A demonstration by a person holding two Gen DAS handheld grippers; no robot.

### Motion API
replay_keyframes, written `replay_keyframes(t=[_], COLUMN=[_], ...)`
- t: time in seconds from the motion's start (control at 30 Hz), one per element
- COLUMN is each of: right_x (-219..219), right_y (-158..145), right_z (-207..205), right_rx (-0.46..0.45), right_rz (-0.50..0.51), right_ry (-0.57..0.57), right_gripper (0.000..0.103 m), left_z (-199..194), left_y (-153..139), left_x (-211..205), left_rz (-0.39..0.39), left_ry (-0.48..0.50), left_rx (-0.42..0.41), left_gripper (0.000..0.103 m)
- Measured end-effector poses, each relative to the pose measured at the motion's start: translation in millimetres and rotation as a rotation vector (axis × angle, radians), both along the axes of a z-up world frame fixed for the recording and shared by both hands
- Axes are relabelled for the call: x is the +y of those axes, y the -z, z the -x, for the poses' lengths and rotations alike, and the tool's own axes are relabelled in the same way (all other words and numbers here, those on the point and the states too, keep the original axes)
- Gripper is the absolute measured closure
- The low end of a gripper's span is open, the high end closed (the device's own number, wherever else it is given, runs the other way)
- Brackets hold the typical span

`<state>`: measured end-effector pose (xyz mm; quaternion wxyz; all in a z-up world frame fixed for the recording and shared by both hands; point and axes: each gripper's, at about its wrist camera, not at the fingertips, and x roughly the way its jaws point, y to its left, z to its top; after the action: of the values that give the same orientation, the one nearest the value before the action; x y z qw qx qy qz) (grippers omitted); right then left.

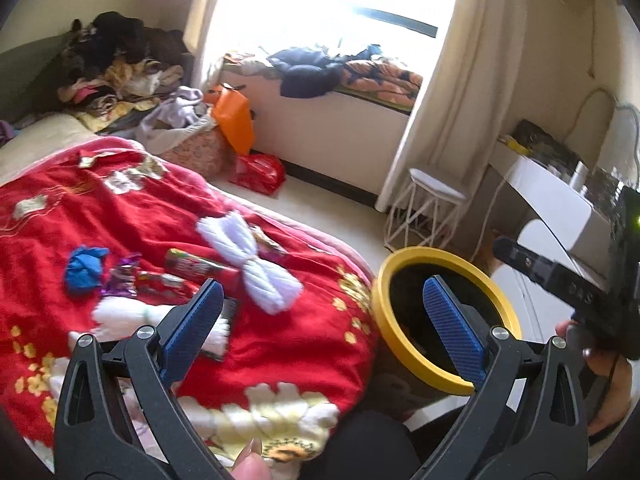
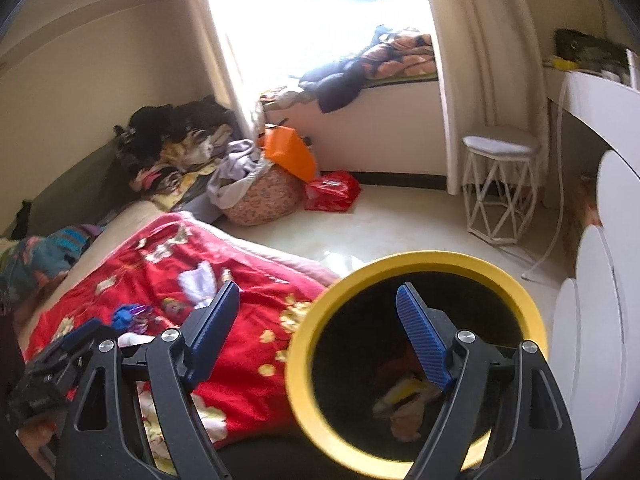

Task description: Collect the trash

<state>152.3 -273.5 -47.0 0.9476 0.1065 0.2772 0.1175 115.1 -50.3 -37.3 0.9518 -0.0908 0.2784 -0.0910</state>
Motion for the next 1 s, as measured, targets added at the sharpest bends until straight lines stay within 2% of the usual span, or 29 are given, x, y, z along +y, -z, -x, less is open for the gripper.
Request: replay_keyframes(t=[0.47, 1.0], right_x=[70, 120], right_y=[-7, 7], right_z=[5, -10], right_rx=[-0.015, 0.013], right_rz=[0.057, 0.107], right_ry=[-0.157, -0.255], right_gripper=[0.024, 0.024], left_z=[6, 12], left_y=[-1, 8], left_x=[50, 109], left_rz=[0.012, 0.053], left_ry=[-0.119, -0.24], left_rx=[0.0, 0.043], left_gripper=[0.011, 0.011])
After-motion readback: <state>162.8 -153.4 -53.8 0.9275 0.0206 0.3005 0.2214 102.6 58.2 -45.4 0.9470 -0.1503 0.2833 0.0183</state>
